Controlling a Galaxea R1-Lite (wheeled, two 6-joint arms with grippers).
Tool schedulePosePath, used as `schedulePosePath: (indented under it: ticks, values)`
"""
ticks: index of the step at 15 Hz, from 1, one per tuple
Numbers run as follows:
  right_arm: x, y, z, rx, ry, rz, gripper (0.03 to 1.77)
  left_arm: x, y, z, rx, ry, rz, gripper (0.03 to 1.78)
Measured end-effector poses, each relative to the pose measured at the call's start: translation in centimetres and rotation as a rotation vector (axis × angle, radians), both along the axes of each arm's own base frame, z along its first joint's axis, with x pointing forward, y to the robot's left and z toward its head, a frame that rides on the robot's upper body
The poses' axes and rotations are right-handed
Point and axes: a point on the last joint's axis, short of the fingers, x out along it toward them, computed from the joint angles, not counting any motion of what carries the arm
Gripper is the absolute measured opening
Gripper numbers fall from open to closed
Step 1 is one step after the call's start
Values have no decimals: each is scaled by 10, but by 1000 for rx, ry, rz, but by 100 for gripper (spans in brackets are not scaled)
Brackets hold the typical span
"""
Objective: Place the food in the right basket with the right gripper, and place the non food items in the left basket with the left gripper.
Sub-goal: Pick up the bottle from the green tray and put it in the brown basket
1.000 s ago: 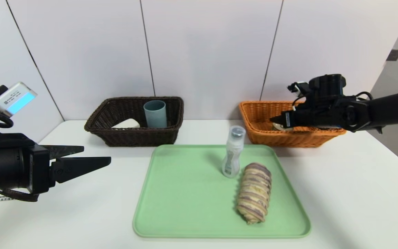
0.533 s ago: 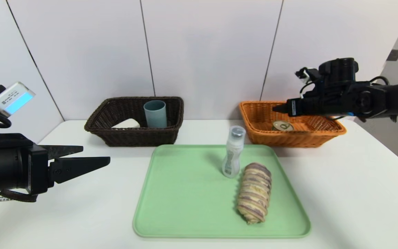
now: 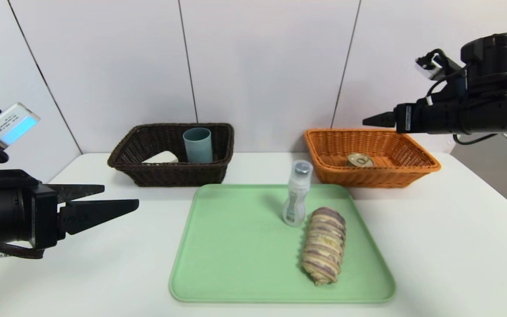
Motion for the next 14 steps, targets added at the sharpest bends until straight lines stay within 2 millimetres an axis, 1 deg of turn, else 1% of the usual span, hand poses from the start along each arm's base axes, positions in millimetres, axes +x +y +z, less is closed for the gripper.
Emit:
schedulePosePath:
  ticks: [3, 7, 10, 13, 14]
  values:
    - [-38, 2, 8, 25, -15, 74, 168, -1, 0, 0, 0, 0, -3, 169]
    - [-80, 0, 2, 35, -2, 142, 169, -2, -1, -1, 0, -1, -7, 169]
    - [-102, -2, -8, 30, -23, 149, 169, 0, -3, 2, -3, -18, -16, 169]
    - [-118, -3, -13, 33, -95, 151, 169, 10, -16, 3, -13, -55, -81, 169]
    - [-124, -4, -16, 33, -99, 150, 169, 15, -23, 0, -12, -52, -114, 169]
